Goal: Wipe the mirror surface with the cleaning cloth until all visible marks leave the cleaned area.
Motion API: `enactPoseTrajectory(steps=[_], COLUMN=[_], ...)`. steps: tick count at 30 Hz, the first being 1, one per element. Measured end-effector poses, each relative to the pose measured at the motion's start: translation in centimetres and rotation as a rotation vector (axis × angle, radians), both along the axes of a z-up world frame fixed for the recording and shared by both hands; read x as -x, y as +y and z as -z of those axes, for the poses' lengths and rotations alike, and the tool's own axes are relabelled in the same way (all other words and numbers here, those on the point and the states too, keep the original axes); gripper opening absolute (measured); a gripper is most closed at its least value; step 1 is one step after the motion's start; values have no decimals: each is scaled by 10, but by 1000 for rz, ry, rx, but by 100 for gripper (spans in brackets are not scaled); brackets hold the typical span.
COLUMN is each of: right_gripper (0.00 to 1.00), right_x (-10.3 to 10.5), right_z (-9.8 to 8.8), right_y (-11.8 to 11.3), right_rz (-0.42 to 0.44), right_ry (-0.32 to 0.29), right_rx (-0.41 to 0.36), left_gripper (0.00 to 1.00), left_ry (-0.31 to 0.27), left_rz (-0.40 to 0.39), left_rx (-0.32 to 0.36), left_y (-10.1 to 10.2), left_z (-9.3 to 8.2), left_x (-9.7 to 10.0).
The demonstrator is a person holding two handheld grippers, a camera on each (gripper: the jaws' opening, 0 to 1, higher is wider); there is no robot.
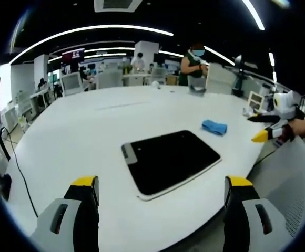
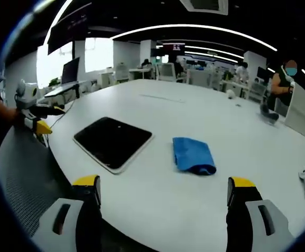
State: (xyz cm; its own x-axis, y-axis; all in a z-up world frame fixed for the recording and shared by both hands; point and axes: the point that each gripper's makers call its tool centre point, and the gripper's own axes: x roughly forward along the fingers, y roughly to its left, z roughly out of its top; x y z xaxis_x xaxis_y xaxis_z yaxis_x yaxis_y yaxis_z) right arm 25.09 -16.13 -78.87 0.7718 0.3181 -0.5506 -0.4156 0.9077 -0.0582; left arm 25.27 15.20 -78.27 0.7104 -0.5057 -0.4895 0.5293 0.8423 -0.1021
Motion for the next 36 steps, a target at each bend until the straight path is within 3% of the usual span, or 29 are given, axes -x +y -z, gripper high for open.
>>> enactPoseTrajectory(steps=[15,19,21,28,36], right_gripper=[100,100,100,100,100], right_x=[2,0,3,2,4], right_z=[8,7,10,12,14], right_y=[-2,-7,-5,-4,0], right_rz=[11,29,24,11,-19], right_ry=[55,39,61,57,64], right_rx=[-9,13,12,27,53], left_gripper=[100,100,100,100,100], left_ry=[-1,-1,3,13,3], left_rz=[13,2,-2,9,16], left_rx=[-2,0,-1,-58,-53], left_y=[-1,0,1,3,1], left_z=[1,0,1,7,5], left_x=[-1,-3,-3,-1,-2])
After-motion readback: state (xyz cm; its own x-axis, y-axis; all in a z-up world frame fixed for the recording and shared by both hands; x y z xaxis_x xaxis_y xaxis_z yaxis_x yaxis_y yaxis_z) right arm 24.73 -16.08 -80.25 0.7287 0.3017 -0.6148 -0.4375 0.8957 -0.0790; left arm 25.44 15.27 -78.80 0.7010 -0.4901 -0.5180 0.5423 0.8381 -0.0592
